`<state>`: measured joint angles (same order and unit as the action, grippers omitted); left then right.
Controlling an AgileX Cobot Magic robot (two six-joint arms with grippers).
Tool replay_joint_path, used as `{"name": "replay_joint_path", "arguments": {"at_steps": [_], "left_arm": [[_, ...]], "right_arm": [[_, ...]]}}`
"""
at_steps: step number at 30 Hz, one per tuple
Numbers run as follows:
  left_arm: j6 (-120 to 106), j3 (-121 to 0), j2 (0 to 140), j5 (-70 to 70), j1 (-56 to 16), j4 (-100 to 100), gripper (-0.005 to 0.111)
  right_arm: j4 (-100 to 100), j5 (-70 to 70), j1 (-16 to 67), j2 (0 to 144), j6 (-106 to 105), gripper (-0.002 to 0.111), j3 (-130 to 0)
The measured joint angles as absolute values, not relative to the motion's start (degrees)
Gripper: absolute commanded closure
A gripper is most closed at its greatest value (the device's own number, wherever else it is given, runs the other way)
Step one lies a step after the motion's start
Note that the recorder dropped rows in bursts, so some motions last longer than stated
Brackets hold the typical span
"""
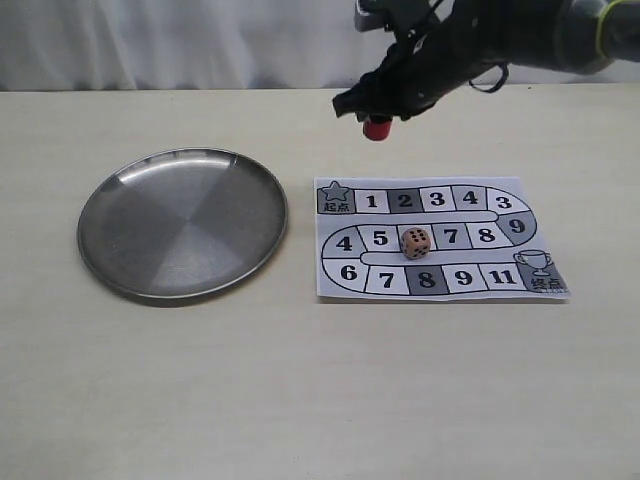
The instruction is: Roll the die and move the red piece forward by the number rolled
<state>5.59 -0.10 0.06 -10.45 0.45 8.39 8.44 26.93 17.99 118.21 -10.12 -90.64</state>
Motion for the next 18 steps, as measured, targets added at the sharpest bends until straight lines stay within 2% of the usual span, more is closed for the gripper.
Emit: {"name": "replay_joint_path", "arguments": {"at_steps": [9,18], "left_arm": [[5.6,-0.1,0.1,-10.5,0.4,8.4,0.107],[5.6,-0.1,0.1,-10.5,0.4,8.4,0.107]], "right_arm": [[8.5,16.5,18.0,128.3,-10.0,0.104,-84.6],[8.9,12.7,18.1,129.8,-10.0,0.104,-85.2]]}}
